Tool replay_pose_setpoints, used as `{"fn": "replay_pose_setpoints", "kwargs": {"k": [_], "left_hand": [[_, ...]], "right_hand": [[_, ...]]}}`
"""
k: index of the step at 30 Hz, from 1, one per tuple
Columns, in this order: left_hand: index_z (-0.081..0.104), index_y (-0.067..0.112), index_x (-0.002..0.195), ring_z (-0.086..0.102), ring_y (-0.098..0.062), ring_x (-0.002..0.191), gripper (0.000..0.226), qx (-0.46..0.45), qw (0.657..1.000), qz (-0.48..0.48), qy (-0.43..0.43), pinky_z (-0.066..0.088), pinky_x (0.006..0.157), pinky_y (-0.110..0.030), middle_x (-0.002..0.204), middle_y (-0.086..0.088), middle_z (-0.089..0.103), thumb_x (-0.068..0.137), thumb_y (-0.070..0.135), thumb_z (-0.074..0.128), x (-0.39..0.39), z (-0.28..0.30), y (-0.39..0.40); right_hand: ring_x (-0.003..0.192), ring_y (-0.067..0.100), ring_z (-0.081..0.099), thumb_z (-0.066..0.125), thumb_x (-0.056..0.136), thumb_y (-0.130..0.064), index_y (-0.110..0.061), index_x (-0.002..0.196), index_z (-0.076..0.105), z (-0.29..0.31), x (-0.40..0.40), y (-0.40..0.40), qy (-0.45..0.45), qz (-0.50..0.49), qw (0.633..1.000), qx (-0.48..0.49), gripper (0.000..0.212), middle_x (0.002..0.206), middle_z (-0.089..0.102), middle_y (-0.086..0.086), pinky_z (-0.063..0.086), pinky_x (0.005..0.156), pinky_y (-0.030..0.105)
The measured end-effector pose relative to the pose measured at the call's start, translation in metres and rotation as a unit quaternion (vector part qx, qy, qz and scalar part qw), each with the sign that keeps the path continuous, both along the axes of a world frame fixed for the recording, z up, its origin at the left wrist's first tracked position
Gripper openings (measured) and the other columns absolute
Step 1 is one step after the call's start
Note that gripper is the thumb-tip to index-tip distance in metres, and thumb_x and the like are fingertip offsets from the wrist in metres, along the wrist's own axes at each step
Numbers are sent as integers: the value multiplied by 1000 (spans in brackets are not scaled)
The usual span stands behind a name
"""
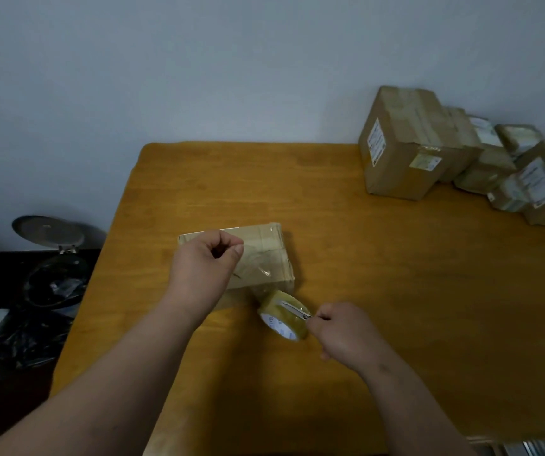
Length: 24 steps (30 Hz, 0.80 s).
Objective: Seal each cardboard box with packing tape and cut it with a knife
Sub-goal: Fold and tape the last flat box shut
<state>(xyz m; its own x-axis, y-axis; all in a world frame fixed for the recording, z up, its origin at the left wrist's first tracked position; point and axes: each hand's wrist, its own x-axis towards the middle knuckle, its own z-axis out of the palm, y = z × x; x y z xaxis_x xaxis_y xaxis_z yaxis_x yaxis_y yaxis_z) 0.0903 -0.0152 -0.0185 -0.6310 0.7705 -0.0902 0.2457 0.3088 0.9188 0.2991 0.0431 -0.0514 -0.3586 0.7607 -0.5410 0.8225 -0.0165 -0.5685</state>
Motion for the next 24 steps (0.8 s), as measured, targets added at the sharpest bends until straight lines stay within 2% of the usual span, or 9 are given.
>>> {"fn": "replay_pose_setpoints", "kwargs": {"k": [6, 8, 11, 14, 17, 21, 24], "left_hand": [[70, 27, 82, 63, -5, 79, 12, -8, 1000, -23, 13, 47, 66, -21, 81, 10, 69, 91, 20, 67, 13, 5, -1], [69, 28, 81, 63, -2, 78, 12, -16, 999, -29, 23, 47, 64, -19, 80, 12, 69, 91, 22, 67, 19, 6, -1], [69, 29, 81, 63, 0, 76, 12, -18, 999, -35, 32, 50, 65, -19, 80, 13, 69, 90, 22, 68, 24, 6, -1], [69, 29, 81, 63, 2, 76, 12, -17, 998, -40, 36, 51, 62, -15, 79, 13, 69, 89, 21, 70, 26, 5, -1], [68, 29, 79, 62, 4, 74, 14, -15, 998, -36, 39, 49, 57, -9, 76, 11, 68, 87, 19, 72, 26, 3, -2], [68, 29, 78, 63, 1, 73, 14, -16, 999, -1, 37, 47, 56, -12, 76, 10, 68, 86, 19, 72, 19, -1, -3], [68, 29, 77, 63, -1, 72, 13, -17, 998, 39, 38, 46, 58, -18, 76, 12, 68, 86, 21, 72, 8, -6, -9]], "right_hand": [[48, 8, 66, 48, 97, -27, -22, 86, 60, -1, -16, -5, 3, -5, 1000, -13, 18, 75, 63, -6, 45, 50, 24], [50, 8, 67, 46, 98, -24, -23, 98, 58, -3, -19, -5, 13, 0, 999, -34, 11, 83, 64, -4, 54, 60, 29], [54, 10, 68, 47, 98, -26, -27, 113, 56, -3, -24, -5, 8, 23, 999, -43, 18, 86, 64, -4, 58, 74, 36], [58, 11, 67, 49, 99, -31, -25, 111, 55, -2, -30, -2, 8, 51, 997, -64, 14, 85, 64, -2, 57, 80, 39], [66, 14, 66, 50, 99, -25, -20, 102, 54, 1, -37, 1, 7, 52, 995, -86, 7, 89, 67, 3, 54, 80, 37], [88, 23, 58, 47, 97, -15, -11, 99, 53, 4, -45, 12, -29, 79, 995, -44, 7, 104, 64, 13, 51, 90, 39], [90, 24, 61, 48, 96, -17, -8, 97, 57, 7, -47, 18, -29, 76, 995, -65, 13, 100, 64, 12, 51, 87, 37]]}}
